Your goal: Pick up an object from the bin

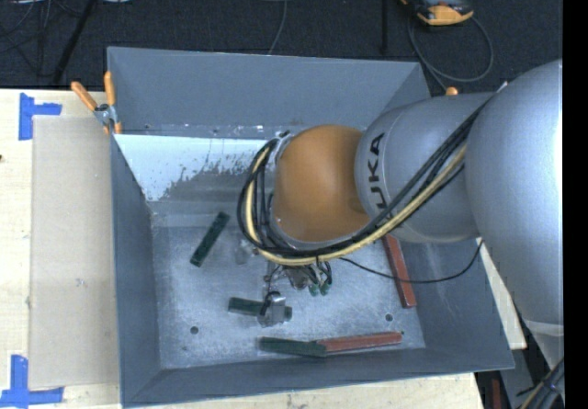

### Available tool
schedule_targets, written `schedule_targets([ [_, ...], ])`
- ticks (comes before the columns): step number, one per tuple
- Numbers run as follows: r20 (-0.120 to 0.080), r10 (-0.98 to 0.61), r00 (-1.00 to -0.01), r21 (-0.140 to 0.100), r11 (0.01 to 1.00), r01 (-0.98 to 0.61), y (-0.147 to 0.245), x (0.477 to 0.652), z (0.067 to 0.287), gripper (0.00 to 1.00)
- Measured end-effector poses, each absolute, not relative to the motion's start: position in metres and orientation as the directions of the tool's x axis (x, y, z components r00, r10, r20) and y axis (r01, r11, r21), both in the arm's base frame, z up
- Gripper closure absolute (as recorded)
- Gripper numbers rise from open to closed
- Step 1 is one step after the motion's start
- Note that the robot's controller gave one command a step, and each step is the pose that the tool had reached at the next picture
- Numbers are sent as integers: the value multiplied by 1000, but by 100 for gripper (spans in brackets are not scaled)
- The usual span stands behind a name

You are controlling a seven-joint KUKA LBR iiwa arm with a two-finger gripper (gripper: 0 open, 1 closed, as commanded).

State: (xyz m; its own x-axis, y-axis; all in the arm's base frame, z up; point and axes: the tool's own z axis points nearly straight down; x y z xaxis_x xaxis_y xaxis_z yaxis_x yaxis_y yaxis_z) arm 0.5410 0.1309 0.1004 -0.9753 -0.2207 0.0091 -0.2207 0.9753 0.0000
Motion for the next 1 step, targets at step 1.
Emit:
schedule_targets([
  [1, 6, -223, -975, 0, 975, -223, 117, 535, 67, 0],
])
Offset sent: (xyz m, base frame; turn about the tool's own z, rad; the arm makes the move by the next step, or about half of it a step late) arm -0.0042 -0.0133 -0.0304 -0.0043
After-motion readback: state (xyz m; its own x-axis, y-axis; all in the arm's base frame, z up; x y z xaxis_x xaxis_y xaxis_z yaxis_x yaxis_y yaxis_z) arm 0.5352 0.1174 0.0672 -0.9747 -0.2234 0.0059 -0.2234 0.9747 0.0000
